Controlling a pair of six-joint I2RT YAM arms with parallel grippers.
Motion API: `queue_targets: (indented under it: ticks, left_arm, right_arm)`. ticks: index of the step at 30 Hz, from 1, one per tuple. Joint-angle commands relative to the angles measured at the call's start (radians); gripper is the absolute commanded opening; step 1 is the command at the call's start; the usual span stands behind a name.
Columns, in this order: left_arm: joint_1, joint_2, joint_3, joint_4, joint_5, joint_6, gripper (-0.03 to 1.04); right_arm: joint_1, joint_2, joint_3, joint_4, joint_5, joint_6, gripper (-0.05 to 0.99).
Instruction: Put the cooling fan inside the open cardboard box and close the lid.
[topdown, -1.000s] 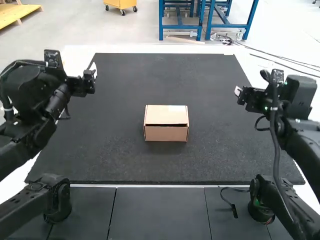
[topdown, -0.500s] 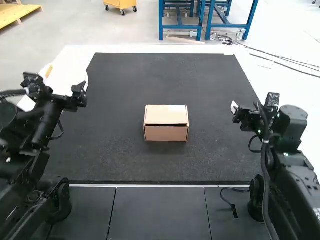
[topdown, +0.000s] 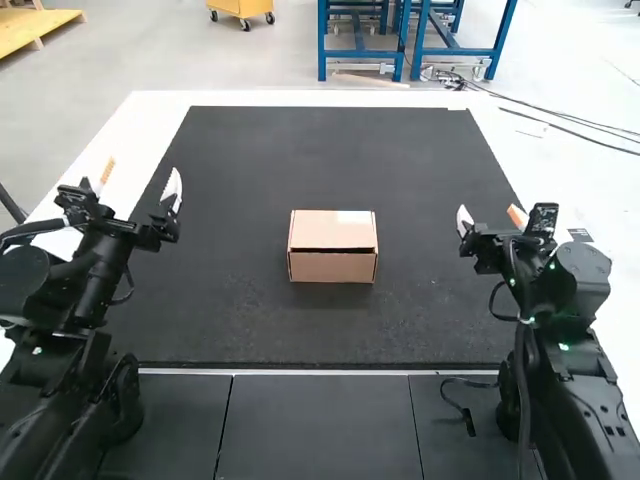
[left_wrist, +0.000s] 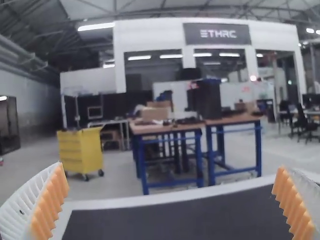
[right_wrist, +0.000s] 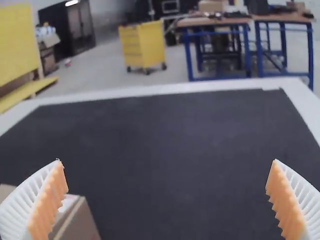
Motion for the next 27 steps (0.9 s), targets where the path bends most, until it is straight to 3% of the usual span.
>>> queue_targets:
  ticks: [1,9,14,17,20,27]
  left_arm:
    - [0.035,-0.009,-0.014,-0.002,0.042,-0.039,0.96]
    - [0.072,-0.009,-0.069,-0.013,0.051,-0.036,0.96]
    - [0.078,-0.009,-0.071,-0.171,0.071,-0.033,0.97]
    - [0.075,-0.009,-0.071,-0.281,0.069,-0.045,0.97]
    - [0.079,-0.009,-0.069,-0.313,0.068,-0.074,0.97]
    - [0.102,-0.009,-0.071,-0.336,0.066,-0.057,0.97]
  right_arm:
    - [-0.004,-0.077,-0.109,-0.008,0.025,-0.001,0.91]
    - [-0.004,-0.093,-0.127,-0.094,0.021,-0.033,0.91]
    - [0.008,-0.093,-0.149,-0.103,0.115,-0.036,0.91]
    - [0.021,-0.091,-0.15,-0.183,0.184,-0.021,0.91]
    - [0.038,-0.091,-0.15,-0.225,0.245,0.005,0.91]
    - [0.068,-0.093,-0.152,-0.271,0.255,0.018,0.91]
